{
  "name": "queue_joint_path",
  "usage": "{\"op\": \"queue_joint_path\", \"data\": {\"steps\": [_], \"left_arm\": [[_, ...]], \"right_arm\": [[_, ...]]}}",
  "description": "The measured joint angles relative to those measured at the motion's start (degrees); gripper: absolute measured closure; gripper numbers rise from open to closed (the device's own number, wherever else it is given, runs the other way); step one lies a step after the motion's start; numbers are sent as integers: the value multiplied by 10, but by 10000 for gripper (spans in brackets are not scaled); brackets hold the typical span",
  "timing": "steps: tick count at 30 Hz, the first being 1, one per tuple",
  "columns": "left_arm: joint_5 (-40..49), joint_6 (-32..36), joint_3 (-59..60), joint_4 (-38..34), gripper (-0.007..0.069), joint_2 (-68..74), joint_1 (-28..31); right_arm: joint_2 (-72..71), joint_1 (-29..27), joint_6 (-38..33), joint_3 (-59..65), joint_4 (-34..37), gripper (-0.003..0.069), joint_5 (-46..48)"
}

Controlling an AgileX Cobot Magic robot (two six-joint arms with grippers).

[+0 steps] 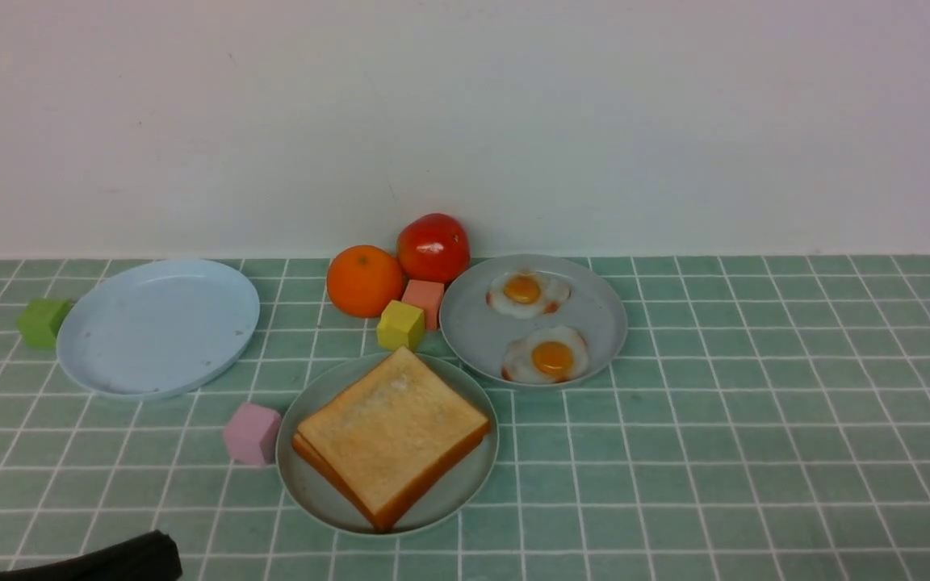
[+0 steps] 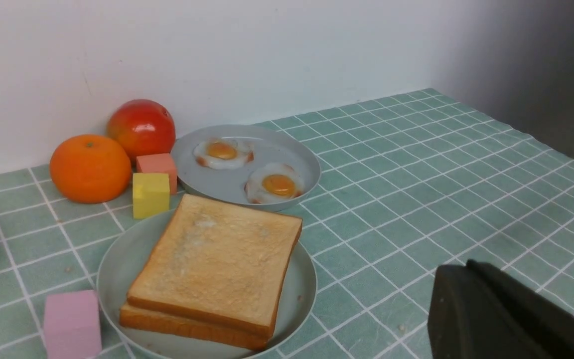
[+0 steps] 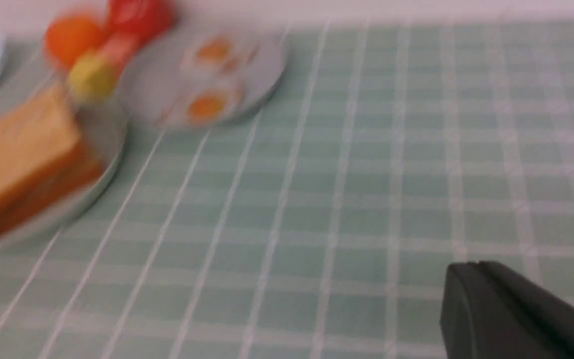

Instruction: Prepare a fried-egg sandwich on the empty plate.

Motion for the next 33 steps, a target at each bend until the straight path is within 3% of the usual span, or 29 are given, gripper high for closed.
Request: {"op": "queue_joint_path", "data": {"steps": [3,7,26,33], "left_arm": [[0,0,0,0,638,0,0],[0,0,0,1,638,0,0],[1,0,0,1,636,0,0],[1,0,0,1,633,0,0]], "right_arm": [[-53,-97,-7,64,5,673,-51],[-94,-147,-27,118,15,673,-75],[-98,-154,-74,131,66,673,-82],[-98,-139,-217,131,139,673,-76]]}}
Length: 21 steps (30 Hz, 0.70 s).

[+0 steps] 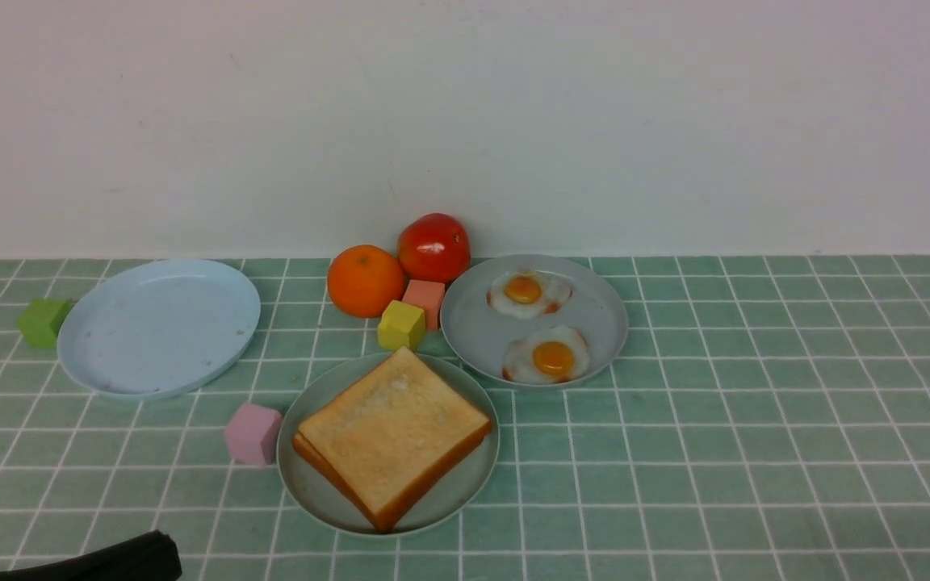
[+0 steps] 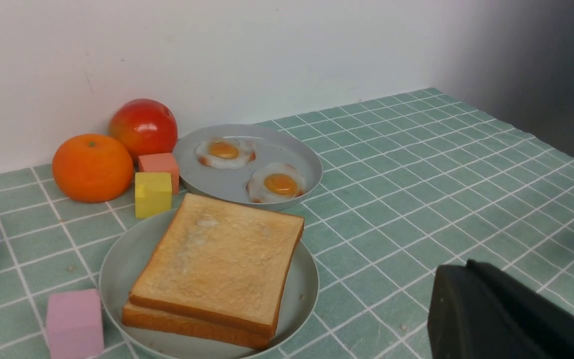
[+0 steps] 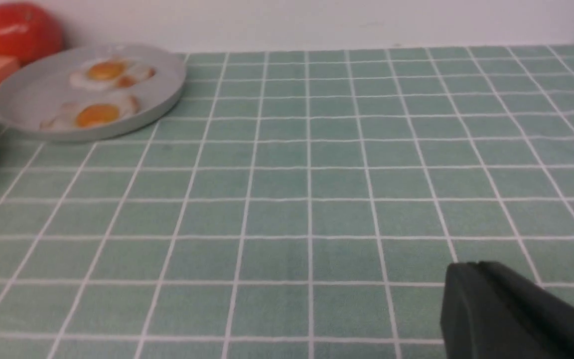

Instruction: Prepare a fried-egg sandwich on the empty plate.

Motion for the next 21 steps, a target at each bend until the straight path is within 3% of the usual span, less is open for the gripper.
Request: {"op": "queue_joint_path", "data": {"steps": [21], "left_arm": [[0,0,0,0,615,0,0]], "right_arm": [[0,1,-29,-5,14,669,30]]}}
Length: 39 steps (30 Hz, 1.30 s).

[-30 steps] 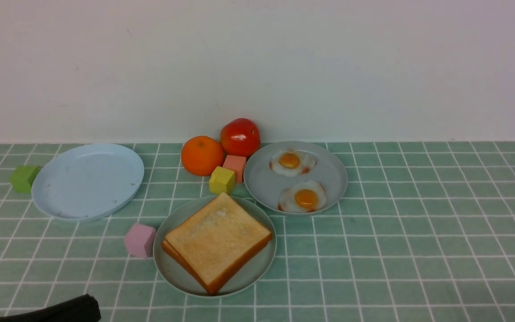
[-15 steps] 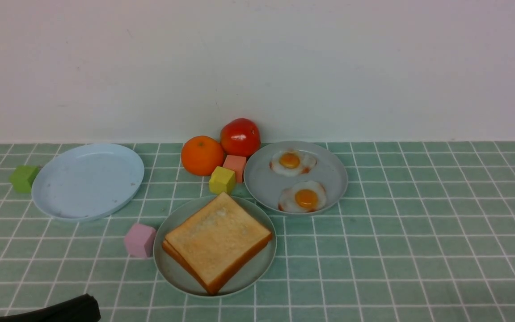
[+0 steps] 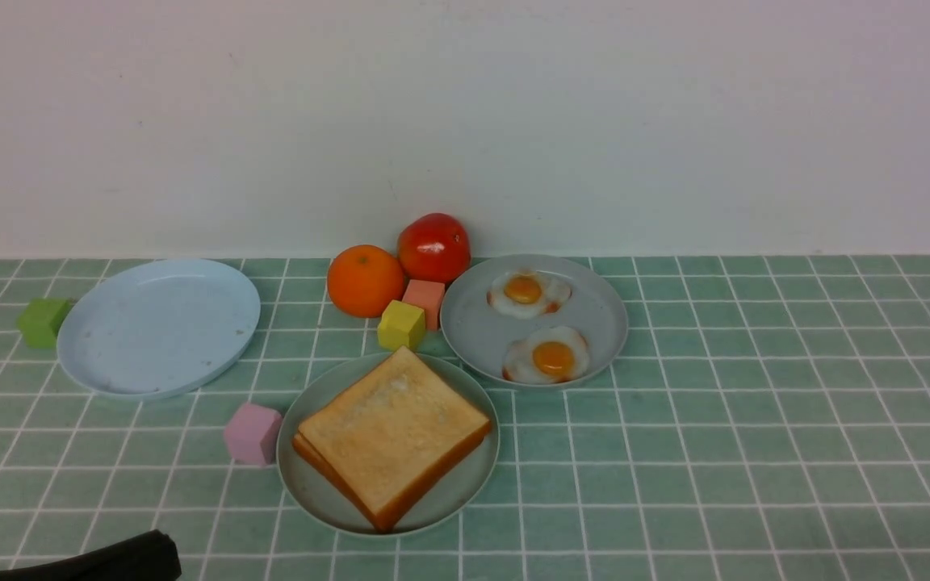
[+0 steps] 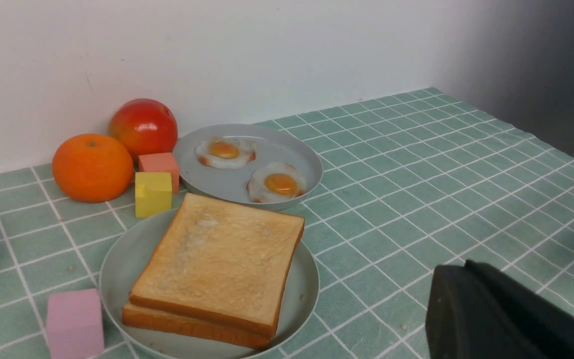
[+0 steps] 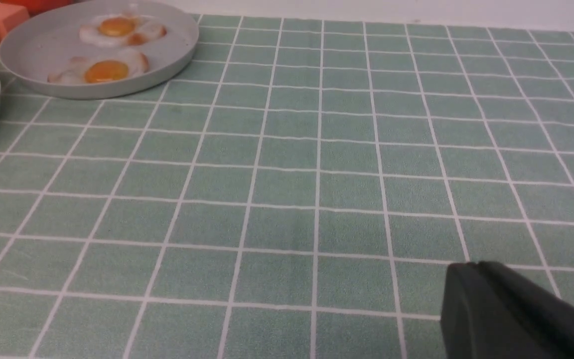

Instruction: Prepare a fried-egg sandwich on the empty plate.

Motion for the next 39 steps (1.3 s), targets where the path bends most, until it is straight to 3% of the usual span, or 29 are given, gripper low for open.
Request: {"op": "queue_joint_path", "data": {"steps": [9,13,15,16,19,21,25,32,39], "left_arm": [[-5,1,5,0,610,0,0],[-6,3,7,-2,628,-16,29],[2,1,7,-8,638,-58,108],[4,1,7,-9,638,-62,114],[36,0,7,-20,638,-112,205],[60,-3,20,-31,638,-159,303],[63,-15,81,-49,638,-189,389],[188,-38,120,-61,638,-189,414],[195,-38,120,-63,638,-189,414]], "right_arm": [[0,0,0,0,0,664,1],[0,0,0,0,0,661,2],[0,0,0,0,0,659,2],[0,0,0,0,0,659,2],[0,0,0,0,0,659,2],[0,0,0,0,0,656,2],[0,0,0,0,0,652,2],[0,0,0,0,0,647,2],[0,0,0,0,0,638,2]]}}
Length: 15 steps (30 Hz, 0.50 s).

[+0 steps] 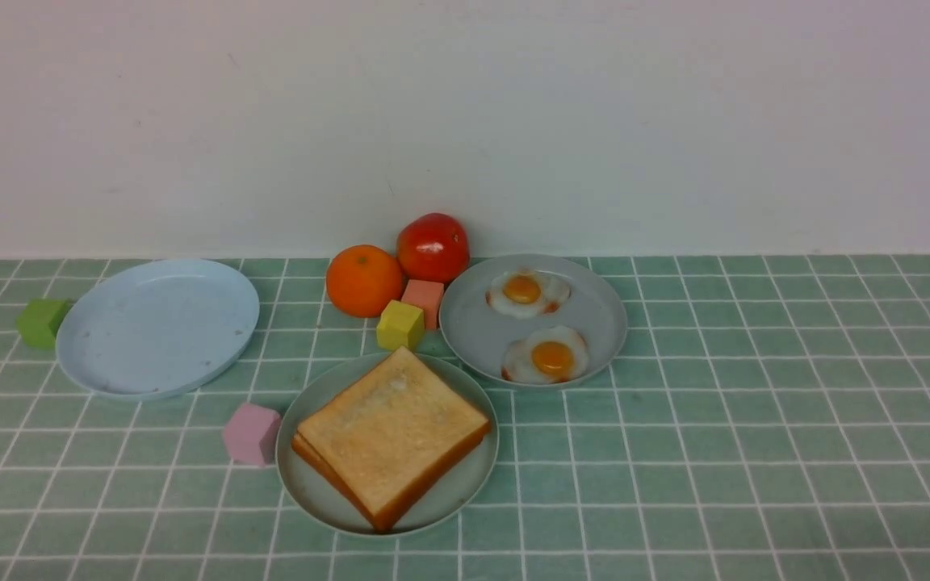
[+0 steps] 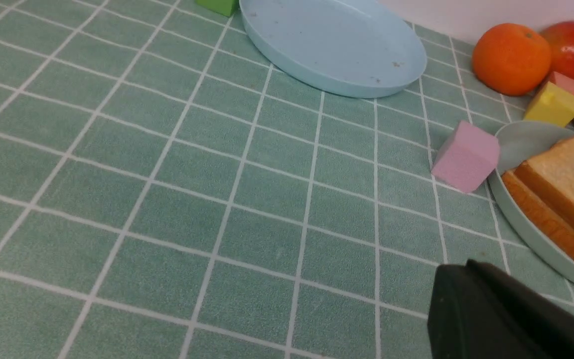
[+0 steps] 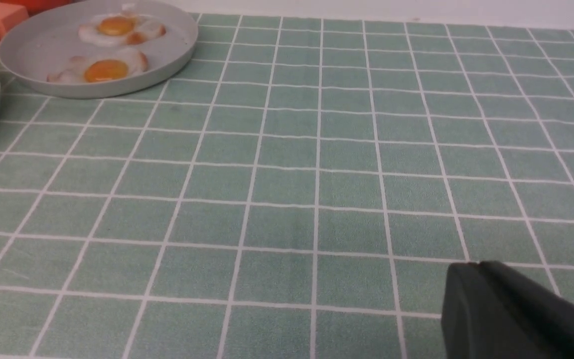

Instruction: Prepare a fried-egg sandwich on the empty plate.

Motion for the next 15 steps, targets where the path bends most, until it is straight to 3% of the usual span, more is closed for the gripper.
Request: {"op": "queue_joint_path", "data": {"steps": [15], "left_arm": [[-1,0,0,1,638,0,0]], "right_arm": [[0,0,0,0,0,627,0]]}}
